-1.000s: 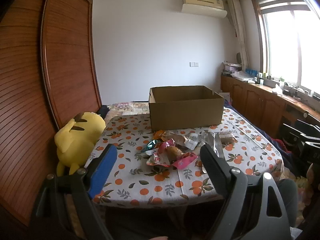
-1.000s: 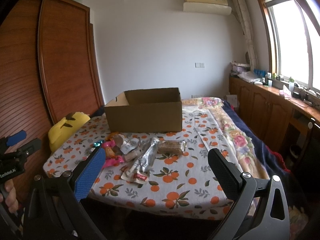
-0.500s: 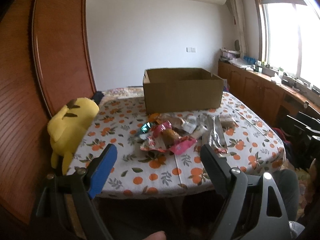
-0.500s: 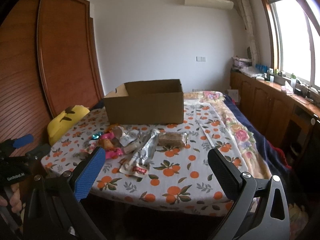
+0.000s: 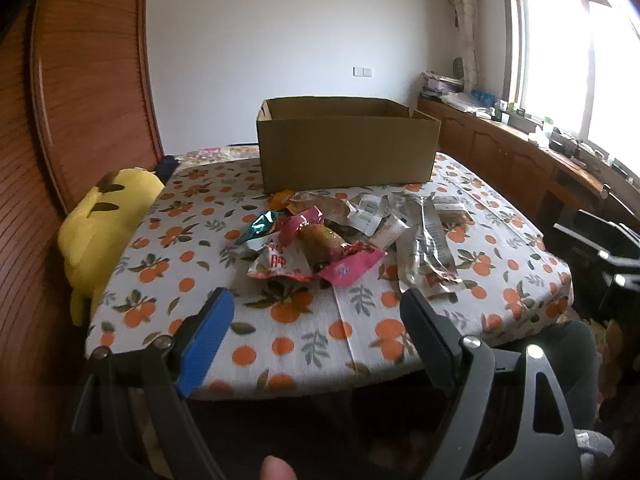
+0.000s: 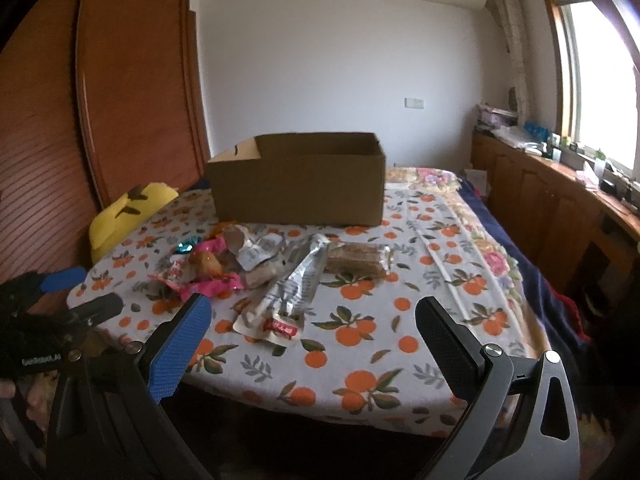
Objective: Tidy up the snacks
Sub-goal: 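Lower the left tool onto the pink-topped sausage pack and close it, then grasp the white strip packet with the right tool while the left tool lifts the sausage pack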
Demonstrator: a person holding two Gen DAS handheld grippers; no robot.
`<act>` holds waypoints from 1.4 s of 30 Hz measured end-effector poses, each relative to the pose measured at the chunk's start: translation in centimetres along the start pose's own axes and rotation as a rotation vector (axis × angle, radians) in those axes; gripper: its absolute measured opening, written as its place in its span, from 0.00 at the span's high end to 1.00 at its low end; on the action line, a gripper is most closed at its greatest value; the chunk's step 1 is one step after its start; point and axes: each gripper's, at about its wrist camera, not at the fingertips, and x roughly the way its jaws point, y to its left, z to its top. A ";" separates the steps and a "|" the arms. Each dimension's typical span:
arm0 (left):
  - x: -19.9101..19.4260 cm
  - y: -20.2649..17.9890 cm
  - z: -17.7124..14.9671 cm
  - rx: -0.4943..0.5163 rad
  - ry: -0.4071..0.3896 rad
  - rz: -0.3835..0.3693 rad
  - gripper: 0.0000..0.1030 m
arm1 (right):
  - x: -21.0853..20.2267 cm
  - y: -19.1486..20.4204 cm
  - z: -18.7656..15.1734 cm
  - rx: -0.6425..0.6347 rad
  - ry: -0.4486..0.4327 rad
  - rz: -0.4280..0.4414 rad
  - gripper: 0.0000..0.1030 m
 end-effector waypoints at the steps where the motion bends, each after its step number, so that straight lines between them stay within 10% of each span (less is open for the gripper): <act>1: 0.8 0.3 0.3 -0.009 0.002 -0.014 0.17 | 0.7 0.2 0.0 -0.009 0.004 0.004 0.00; 12: 9.7 1.6 3.2 -0.103 0.107 -0.084 0.18 | 8.4 0.8 0.2 -0.054 0.066 0.066 0.00; 22: 14.7 1.8 5.2 -0.172 0.206 -0.068 0.48 | 10.9 0.0 -0.7 -0.017 0.111 0.111 0.00; 30: 17.4 1.1 4.9 -0.145 0.298 -0.072 0.46 | 12.9 -1.3 -1.1 0.012 0.151 0.137 0.00; 42: 17.7 1.2 5.0 -0.086 0.256 -0.100 0.63 | 17.0 -2.3 0.6 0.063 0.258 0.257 0.14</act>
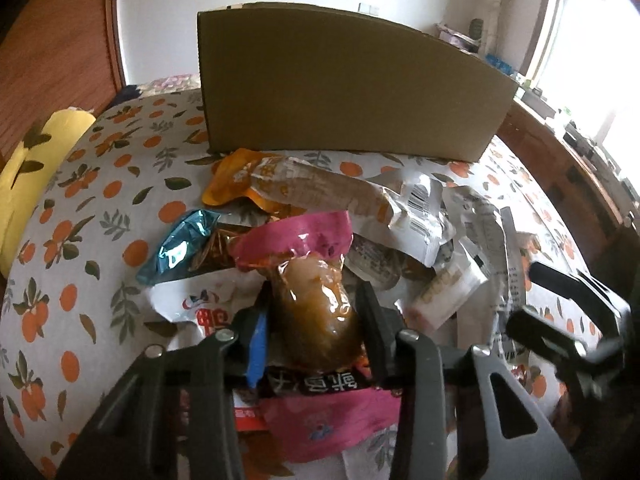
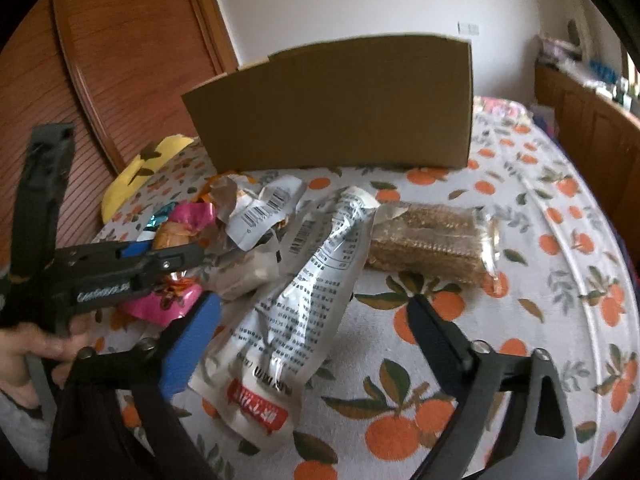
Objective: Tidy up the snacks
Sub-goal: 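Grasp the white strip packet with the right tool while the left tool lifts the sausage pack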
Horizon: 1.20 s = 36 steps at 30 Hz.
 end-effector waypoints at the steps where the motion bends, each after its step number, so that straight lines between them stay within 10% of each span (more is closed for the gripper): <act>1: -0.1 0.0 -0.1 0.003 -0.003 -0.002 0.63 | 0.2 0.0 0.1 0.007 0.015 0.016 0.15; 9: -1.4 0.5 -1.3 -0.004 -0.031 -0.083 0.63 | 1.4 0.9 0.7 -0.003 0.094 0.044 0.43; 19: -1.3 1.1 -1.9 -0.004 -0.044 -0.126 0.62 | 2.4 2.2 1.0 -0.073 0.122 0.000 0.44; 25: -1.4 1.2 -2.1 -0.003 -0.049 -0.136 0.62 | 0.5 2.2 1.5 -0.060 0.078 0.018 0.74; 36: -1.5 0.8 -2.1 0.011 -0.047 -0.126 0.62 | 0.1 3.6 2.2 -0.077 0.093 0.048 0.86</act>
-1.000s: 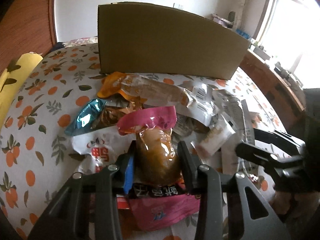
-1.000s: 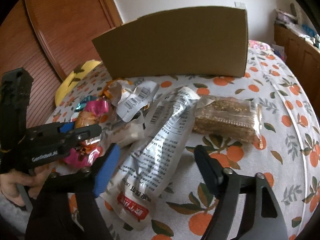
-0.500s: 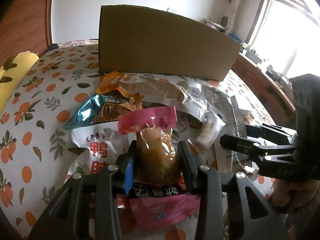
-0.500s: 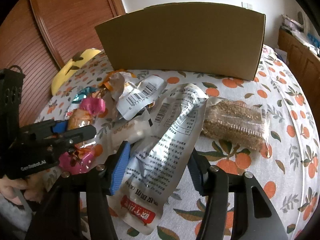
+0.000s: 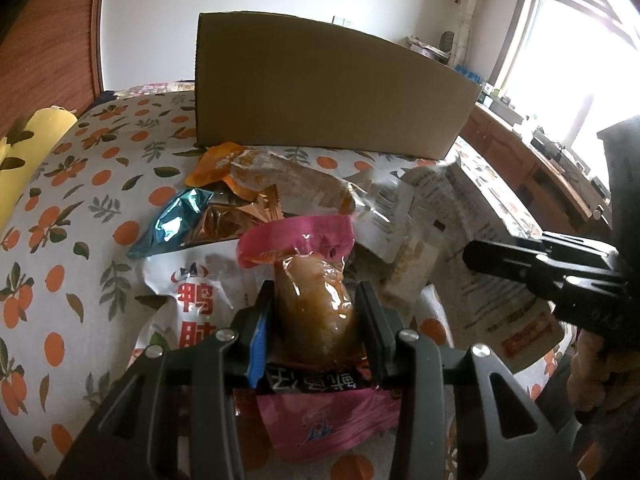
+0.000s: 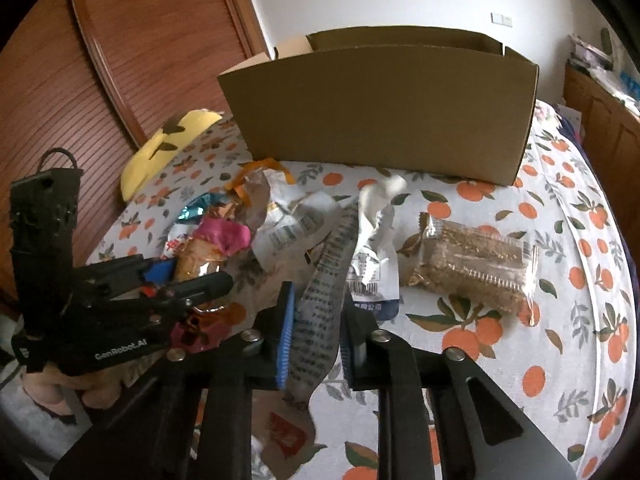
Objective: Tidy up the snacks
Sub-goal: 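Grasp the white strip packet with the right tool while the left tool lifts the sausage pack, then carry both packets over the box and open both tools to drop them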
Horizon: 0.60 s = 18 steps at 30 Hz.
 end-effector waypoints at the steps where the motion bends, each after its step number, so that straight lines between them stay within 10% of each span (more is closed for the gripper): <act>1: 0.0 0.0 0.0 0.000 0.000 0.000 0.63 | -0.2 0.1 0.0 -0.003 -0.003 -0.003 0.86; 18: -4.3 -1.4 1.5 0.032 -0.090 -0.042 0.63 | -4.4 -0.8 0.7 -0.008 -0.079 -0.027 0.88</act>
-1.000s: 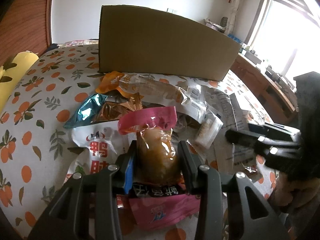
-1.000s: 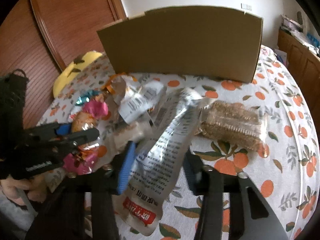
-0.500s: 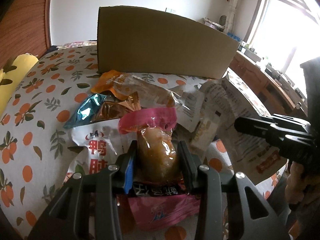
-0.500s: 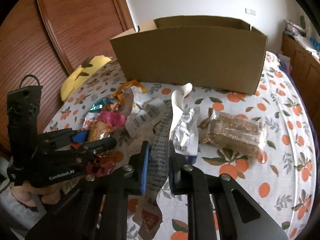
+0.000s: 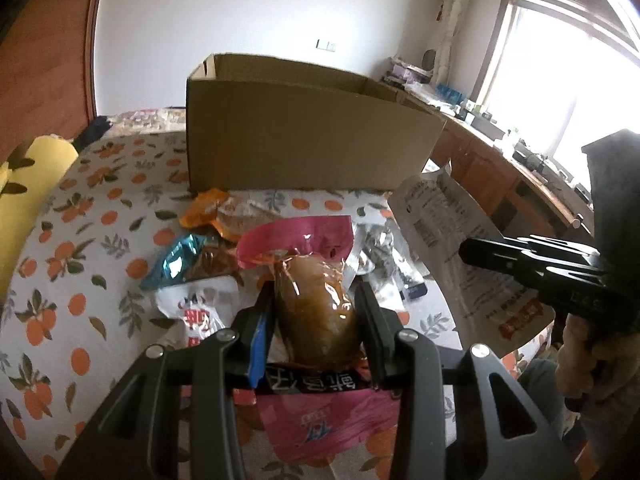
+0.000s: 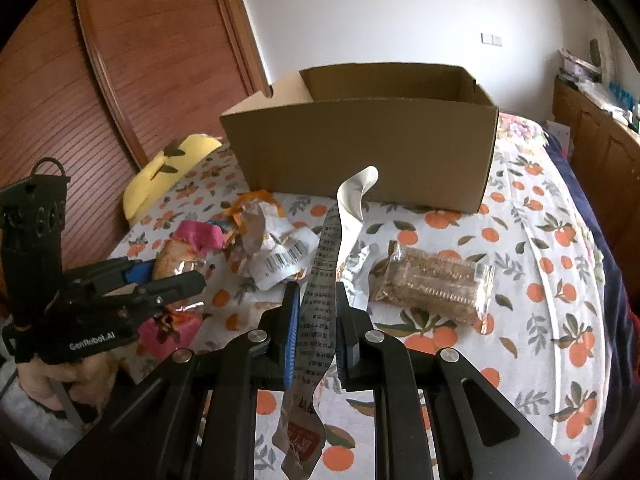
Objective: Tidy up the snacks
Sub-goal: 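Carry both packets over the box and open both tools to drop them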
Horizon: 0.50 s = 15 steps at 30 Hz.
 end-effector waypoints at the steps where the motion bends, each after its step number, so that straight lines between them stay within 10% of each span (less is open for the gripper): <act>1: -0.2 0.0 0.3 0.006 -0.006 0.001 0.63 | -0.2 0.0 0.1 -0.005 -0.005 0.001 0.88; 15: -1.0 0.0 5.9 0.080 -0.073 0.025 0.62 | -1.9 -1.2 4.7 -0.058 -0.086 0.005 0.87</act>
